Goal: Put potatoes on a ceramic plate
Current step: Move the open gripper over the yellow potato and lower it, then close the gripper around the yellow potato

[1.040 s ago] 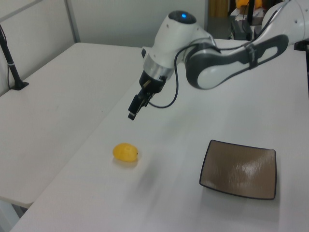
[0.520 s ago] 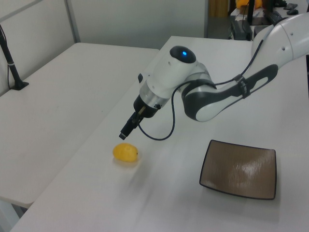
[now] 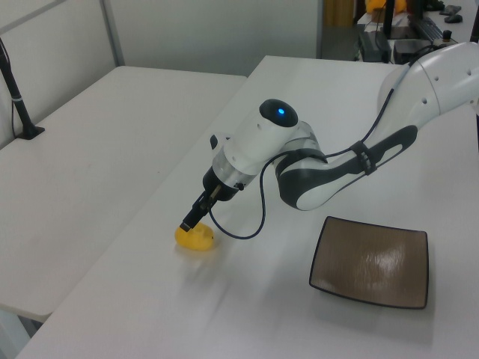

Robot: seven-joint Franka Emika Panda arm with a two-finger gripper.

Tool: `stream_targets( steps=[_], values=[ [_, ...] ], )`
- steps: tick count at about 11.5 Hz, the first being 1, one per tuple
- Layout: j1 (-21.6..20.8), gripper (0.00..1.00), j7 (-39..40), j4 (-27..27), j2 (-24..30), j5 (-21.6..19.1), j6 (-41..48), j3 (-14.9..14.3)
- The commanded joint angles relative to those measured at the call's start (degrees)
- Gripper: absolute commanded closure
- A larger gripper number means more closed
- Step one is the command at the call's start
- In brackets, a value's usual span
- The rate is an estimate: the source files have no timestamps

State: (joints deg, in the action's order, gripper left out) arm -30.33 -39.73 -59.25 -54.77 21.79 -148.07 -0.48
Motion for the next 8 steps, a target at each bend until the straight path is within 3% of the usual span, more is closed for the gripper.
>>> stream_targets(
  steps=[1,8],
  values=[
    [-1.40,0.00,-1.49,2.74,-2.53,1.42,-2.30,-1.72],
    [-1.58,0.00,-1.14,2.83,-4.29,1.68,-2.75,-1.72]
  ],
)
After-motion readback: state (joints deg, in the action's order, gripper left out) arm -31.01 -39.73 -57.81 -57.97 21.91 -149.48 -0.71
